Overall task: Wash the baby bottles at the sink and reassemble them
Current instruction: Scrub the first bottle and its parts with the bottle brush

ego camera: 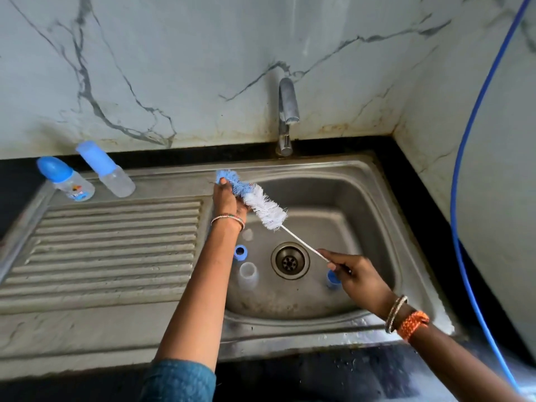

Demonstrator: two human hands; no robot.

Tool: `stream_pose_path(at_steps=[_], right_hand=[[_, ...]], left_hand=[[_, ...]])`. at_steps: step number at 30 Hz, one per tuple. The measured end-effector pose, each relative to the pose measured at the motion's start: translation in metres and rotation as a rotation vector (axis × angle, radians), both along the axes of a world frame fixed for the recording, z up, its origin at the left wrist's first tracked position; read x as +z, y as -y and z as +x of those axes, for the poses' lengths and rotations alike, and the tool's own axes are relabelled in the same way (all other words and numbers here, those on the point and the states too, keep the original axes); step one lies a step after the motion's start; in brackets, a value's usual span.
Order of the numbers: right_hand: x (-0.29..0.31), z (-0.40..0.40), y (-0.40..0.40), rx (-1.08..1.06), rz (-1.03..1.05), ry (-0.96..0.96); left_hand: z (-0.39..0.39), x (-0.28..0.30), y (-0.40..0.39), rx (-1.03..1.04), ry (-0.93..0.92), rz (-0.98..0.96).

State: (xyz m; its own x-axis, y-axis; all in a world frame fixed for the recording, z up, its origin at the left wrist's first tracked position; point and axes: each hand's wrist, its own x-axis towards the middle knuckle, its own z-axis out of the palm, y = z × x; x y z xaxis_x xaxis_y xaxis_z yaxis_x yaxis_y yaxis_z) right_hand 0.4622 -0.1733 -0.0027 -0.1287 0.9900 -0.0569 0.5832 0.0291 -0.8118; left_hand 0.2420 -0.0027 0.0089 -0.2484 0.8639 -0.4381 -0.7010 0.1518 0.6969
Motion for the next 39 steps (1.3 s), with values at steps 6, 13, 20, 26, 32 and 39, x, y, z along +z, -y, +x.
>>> stream_pose_path(at_steps=[6, 13, 20, 26, 32, 39], right_hand=[[-0.004, -0.001, 0.003, 0.104, -0.075, 0.098], [0.001, -0.002, 0.000, 0.231, -0.229, 0.182], [0.005, 0.016, -0.001, 0.006, -0.119, 0.106], [0.006, 0.039, 0.013, -0.152, -0.049, 0.169], [0.006, 0.071, 0.025, -0.303, -0.053, 0.314], [0.009, 0.091, 0.035, -0.379, -0.099, 0.424]], left_hand=[[-0.006, -0.002, -0.006, -0.024, -0.342, -0.069], [-0.008, -0.018, -0.004, -0.214, -0.720, -0.127], [-0.009, -0.010, 0.006, -0.215, -0.076, -0.102], [0.004, -0.024, 0.022, -0.439, 0.004, -0.184], [0.042, -0.065, 0.029, -0.540, -0.108, -0.371], [0.130, -0.128, 0.059, -1.247, -1.067, -0.136]])
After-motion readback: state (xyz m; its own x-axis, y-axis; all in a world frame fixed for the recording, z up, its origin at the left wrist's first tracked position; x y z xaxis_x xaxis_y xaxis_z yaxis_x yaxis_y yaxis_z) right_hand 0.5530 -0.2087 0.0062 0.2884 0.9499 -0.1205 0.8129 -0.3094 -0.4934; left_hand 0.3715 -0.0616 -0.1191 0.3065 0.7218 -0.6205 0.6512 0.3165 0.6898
